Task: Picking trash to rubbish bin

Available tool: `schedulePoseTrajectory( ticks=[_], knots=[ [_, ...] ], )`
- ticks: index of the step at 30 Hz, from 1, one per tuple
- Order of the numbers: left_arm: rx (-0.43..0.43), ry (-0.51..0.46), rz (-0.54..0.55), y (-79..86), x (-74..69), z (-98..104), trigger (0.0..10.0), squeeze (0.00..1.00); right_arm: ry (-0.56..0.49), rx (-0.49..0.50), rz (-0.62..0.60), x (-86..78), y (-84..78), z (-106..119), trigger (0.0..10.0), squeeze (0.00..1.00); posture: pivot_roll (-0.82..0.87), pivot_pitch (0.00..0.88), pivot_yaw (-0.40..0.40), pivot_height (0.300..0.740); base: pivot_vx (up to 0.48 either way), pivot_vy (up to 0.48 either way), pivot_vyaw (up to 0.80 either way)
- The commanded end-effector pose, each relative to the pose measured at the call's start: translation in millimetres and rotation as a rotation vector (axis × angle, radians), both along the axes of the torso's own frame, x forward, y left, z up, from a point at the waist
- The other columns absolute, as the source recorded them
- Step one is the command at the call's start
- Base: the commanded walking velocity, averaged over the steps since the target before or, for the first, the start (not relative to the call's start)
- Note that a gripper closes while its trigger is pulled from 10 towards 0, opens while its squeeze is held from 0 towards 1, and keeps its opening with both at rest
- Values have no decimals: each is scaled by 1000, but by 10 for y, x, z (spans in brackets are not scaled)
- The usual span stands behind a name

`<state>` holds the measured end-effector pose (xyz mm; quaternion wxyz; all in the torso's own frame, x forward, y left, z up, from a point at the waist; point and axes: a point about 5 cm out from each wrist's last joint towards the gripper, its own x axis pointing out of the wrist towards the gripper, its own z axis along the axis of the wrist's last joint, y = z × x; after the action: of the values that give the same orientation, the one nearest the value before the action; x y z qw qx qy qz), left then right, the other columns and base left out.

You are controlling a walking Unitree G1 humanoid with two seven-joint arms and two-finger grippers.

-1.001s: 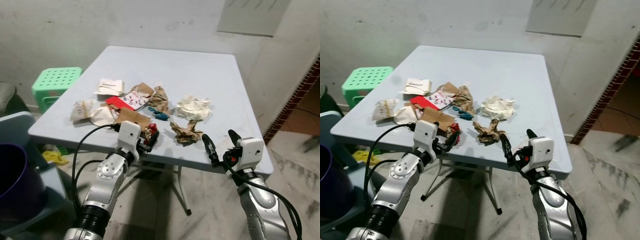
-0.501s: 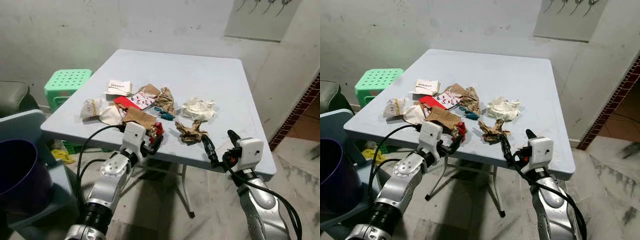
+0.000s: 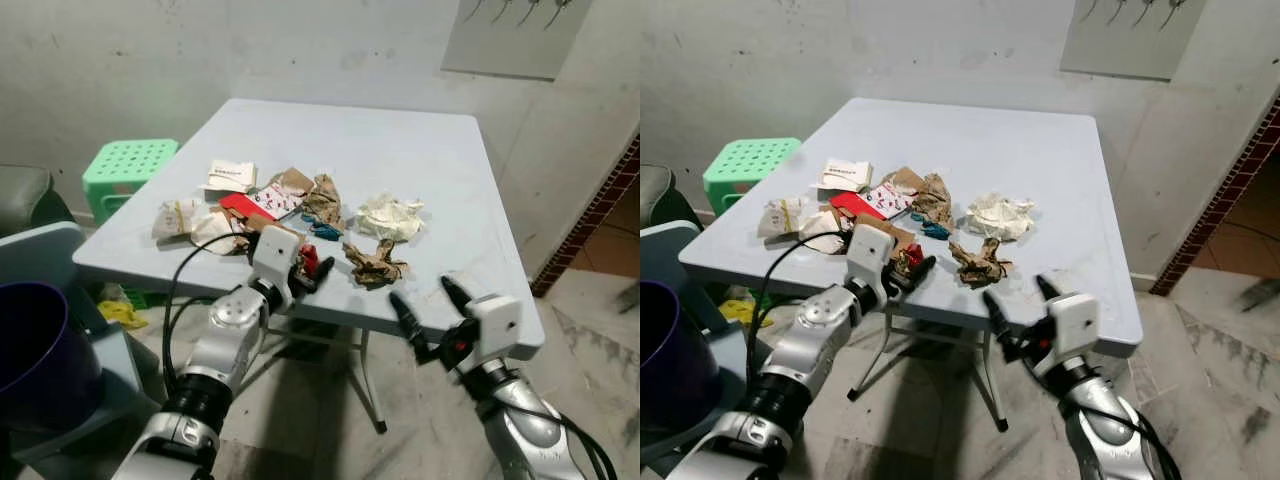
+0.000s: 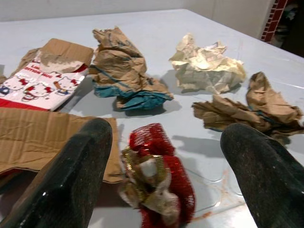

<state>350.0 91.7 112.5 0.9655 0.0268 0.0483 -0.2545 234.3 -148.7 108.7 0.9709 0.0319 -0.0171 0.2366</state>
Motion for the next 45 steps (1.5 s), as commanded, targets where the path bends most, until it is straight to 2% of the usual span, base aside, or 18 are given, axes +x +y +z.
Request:
schedulePoseTrajectory(
  ticks=[1,7,11,15,21,23,24,25,36,45],
  knots=[
    [-2,-5,3,23,30,25,10000,0,-12,-2,35,-30,36,54,10000,0,-101,63,29,740,0,0,0],
    [-28,23,27,37,52,-3,10000,0,44,0,154,-206,157,92,10000,0,-106,105,22,740,0,0,0],
    [-22,15,22,29,48,-5,10000,0,58,7,165,-245,181,105,10000,0,-110,116,21,740,0,0,0],
    [-33,44,6,-22,71,-31,10000,0,62,3,184,-293,245,163,10000,0,-129,144,24,740,0,0,0],
    [-22,63,-14,-64,79,-45,10000,0,67,-2,176,-349,249,197,10000,0,-141,162,32,740,0,0,0],
    [-58,68,-22,-69,75,-40,10000,0,70,-5,170,-357,243,198,10000,0,-145,165,34,740,0,0,0],
    [-66,63,-27,-70,74,-36,4314,0,73,-7,167,-361,241,198,10000,0,-147,166,36,740,0,0,0],
    [-82,59,-32,-65,73,-29,0,0,76,-10,160,-363,236,200,10000,0,-146,168,38,740,0,0,0],
    [-100,33,-61,-62,58,28,0,0,77,-17,149,-332,243,199,10000,0,-123,162,37,740,0,0,0],
    [-91,21,-55,2,44,33,0,0,56,-27,154,-233,263,215,10000,0,-96,147,33,740,0,0,0]
  ],
)
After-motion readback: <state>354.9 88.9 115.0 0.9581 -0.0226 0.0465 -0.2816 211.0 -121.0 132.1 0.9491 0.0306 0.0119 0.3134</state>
